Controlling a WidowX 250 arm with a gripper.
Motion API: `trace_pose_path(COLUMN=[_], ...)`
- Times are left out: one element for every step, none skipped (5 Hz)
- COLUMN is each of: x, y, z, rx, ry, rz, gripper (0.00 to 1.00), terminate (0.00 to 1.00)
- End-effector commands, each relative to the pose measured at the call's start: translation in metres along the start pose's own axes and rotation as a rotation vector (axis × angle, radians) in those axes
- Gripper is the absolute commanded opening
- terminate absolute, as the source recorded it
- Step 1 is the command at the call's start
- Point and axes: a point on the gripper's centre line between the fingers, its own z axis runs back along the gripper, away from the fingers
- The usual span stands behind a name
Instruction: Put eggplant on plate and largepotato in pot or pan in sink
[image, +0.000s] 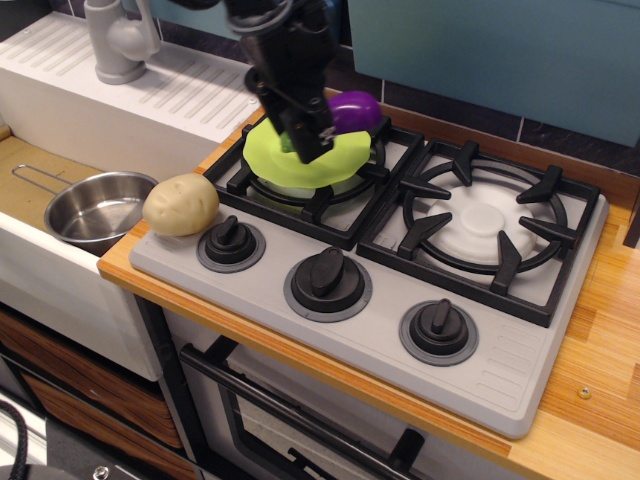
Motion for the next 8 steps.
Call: trace_pose_path(x=[0.007,0.007,0.007,0.008,0.009,0.006,0.006,0.009], y=[0.022,0.022,0.017,0.017,0.017,0.009,-0.005,-0.015], z=[0.009,0.009,0.01,0.012,0.012,0.014,0.024,0.043], rx=[0.029,0.032,0.036,0.044,0.042,0.038,0.033,0.027], ry=[-0.041,-0.042,-0.043,-0.048,-0.05,-0.048,-0.025,0.02], rz=[-0.041,-0.043,-0.042,-0.045,-0.055,-0.052,-0.031,-0.019], gripper=[0.0,0.0,0.0,0.0,1.0,1.0,1.0,1.0], terminate=[0.0,0.0,0.0,0.0,0.0,0.0,0.0,0.0])
